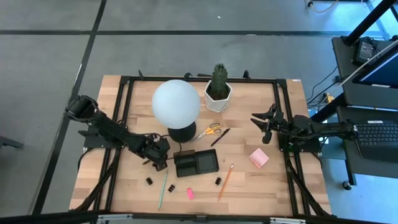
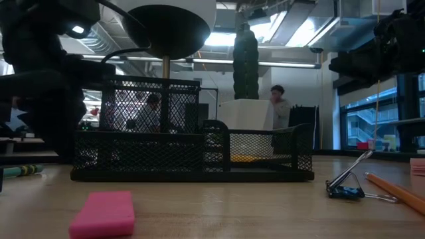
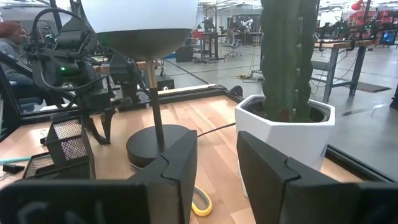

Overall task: Pick and place office supplies into organizer
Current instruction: Put the left black pen into the desk organizer

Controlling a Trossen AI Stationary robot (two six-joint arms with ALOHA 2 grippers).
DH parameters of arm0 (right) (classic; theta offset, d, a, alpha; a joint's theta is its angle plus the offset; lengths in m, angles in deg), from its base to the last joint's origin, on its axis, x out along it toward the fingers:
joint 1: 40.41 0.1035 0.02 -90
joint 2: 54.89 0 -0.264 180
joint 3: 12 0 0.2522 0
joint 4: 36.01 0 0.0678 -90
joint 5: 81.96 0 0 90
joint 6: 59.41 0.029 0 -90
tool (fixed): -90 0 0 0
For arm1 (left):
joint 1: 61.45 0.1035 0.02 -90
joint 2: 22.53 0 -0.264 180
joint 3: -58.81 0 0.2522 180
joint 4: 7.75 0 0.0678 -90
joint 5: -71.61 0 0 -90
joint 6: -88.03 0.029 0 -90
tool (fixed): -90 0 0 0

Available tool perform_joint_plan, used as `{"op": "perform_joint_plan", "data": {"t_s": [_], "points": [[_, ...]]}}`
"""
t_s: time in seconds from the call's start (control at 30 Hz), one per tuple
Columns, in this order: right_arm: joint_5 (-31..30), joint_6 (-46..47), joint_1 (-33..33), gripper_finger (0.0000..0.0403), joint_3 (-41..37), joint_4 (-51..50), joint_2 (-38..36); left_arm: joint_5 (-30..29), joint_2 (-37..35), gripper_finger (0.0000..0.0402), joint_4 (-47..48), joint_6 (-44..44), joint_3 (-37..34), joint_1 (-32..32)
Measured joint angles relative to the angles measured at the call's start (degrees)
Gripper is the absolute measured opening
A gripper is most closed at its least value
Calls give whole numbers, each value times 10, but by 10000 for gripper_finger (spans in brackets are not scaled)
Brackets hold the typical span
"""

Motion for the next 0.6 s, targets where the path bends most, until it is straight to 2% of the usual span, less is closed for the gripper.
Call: {"op": "perform_joint_plan", "data": {"t_s": [0.4, 0.6], "points": [[0, 2, 0, 119, 0, 0, 0, 0, 0, 55, -2, 27, 0, -9], [0, 2, 0, 119, 0, 0, 0, 25, 5, 53, 5, 96, 25, -21]]}}
